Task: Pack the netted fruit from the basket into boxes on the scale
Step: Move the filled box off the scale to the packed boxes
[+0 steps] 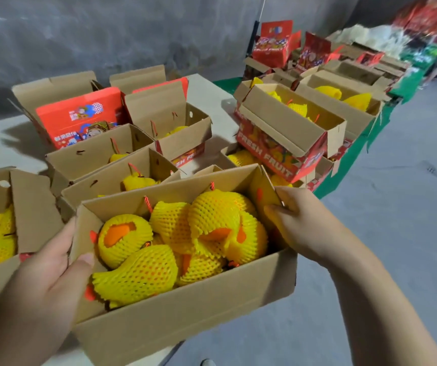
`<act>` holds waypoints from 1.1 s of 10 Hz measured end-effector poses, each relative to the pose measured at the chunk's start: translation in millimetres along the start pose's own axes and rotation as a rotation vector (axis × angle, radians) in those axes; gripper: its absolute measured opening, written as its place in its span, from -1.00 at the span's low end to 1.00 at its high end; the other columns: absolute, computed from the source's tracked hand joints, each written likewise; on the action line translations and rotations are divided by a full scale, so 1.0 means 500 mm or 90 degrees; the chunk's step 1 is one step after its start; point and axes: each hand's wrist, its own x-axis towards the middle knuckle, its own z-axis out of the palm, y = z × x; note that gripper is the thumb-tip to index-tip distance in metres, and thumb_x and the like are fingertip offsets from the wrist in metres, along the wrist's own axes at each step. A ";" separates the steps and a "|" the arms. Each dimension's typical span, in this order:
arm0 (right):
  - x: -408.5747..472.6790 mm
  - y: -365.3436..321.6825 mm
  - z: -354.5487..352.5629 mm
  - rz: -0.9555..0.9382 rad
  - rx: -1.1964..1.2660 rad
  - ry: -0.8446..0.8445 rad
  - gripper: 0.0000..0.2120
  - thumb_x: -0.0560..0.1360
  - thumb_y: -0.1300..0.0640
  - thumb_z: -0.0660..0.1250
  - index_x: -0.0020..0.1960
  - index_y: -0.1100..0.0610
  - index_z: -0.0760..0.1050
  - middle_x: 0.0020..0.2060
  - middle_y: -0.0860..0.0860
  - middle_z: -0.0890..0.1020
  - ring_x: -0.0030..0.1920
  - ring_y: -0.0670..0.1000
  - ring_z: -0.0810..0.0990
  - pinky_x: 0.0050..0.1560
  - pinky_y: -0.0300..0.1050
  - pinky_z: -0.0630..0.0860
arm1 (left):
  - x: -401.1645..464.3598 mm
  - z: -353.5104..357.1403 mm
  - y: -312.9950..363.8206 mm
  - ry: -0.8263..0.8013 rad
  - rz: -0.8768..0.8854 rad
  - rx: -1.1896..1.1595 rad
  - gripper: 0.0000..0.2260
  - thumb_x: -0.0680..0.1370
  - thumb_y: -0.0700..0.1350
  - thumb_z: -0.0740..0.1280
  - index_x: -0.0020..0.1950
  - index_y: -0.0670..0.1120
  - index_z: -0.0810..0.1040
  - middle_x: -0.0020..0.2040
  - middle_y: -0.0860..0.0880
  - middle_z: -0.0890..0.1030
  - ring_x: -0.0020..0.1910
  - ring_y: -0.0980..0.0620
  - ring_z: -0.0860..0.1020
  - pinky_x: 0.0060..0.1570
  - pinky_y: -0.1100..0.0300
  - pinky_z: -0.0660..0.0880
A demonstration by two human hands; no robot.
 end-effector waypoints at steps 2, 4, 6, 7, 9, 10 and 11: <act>0.110 0.038 -0.076 0.008 0.066 0.042 -0.82 0.66 0.15 0.27 -0.10 0.09 0.56 -0.19 0.19 0.57 -0.27 -0.05 0.56 -0.30 -0.04 0.56 | 0.138 0.031 0.130 -0.033 0.061 -0.033 -0.43 0.52 0.18 0.28 0.56 0.34 0.37 0.31 0.17 0.67 0.24 0.00 0.69 0.16 -0.27 0.57; 0.160 0.096 -0.125 0.105 0.238 0.152 -0.56 0.67 0.18 0.26 0.47 -0.17 0.35 0.26 -0.12 0.49 0.12 0.04 0.53 -0.24 -0.07 0.64 | 0.321 0.101 0.332 -0.124 0.174 -0.089 -0.53 0.61 -0.24 0.27 0.32 0.28 0.65 0.24 0.12 0.71 0.17 0.17 0.69 0.05 0.30 0.61; 0.198 0.158 -0.118 0.196 0.322 0.061 -0.25 0.66 0.20 0.21 0.60 -0.36 -0.07 0.56 -0.15 0.22 -0.10 0.09 0.73 -0.26 0.06 0.72 | 0.570 0.299 0.433 -0.156 0.104 0.029 -0.59 0.63 -0.44 0.21 0.30 -0.07 0.67 0.10 -0.05 0.69 -0.13 0.15 0.63 -0.23 0.36 0.54; 0.225 0.177 -0.093 0.181 0.153 0.070 -0.29 0.65 -0.04 0.25 0.61 -0.28 -0.11 0.56 -0.01 0.31 -0.06 0.01 0.68 -0.19 -0.01 0.71 | 0.619 0.389 0.400 -0.069 0.033 0.122 -0.77 0.67 -0.22 0.26 0.19 -0.09 0.69 0.10 -0.15 0.70 0.07 -0.12 0.65 0.00 0.12 0.54; 0.270 0.214 -0.102 0.030 -0.111 0.244 -0.41 0.51 -0.27 0.19 0.47 -0.13 0.17 0.30 -0.03 0.30 0.23 0.02 0.25 0.16 0.06 0.41 | 0.465 0.461 0.332 0.293 -0.075 -0.034 -0.25 0.39 0.18 0.36 0.57 0.20 0.24 0.52 -0.06 0.24 0.45 -0.04 0.24 0.35 0.13 0.17; 0.295 0.213 -0.100 -0.023 -0.041 0.134 -0.43 0.57 -0.08 0.22 0.54 -0.08 0.17 0.31 0.01 0.38 0.29 0.08 0.37 0.28 0.11 0.44 | 0.305 0.546 0.329 0.218 -0.216 -0.220 -0.02 0.31 0.42 0.46 0.60 0.38 -0.01 0.37 0.14 0.29 0.16 0.31 0.38 0.21 0.18 0.34; 0.323 0.227 -0.113 -0.055 0.007 0.084 -0.70 0.62 0.03 0.20 0.33 -0.06 0.29 0.09 0.03 0.56 0.03 0.08 0.57 -0.02 0.05 0.54 | 0.234 0.622 0.333 0.063 -0.290 -0.364 0.10 0.09 0.45 0.60 0.51 0.58 0.05 0.34 0.36 0.46 0.26 0.19 0.52 0.37 -0.04 0.38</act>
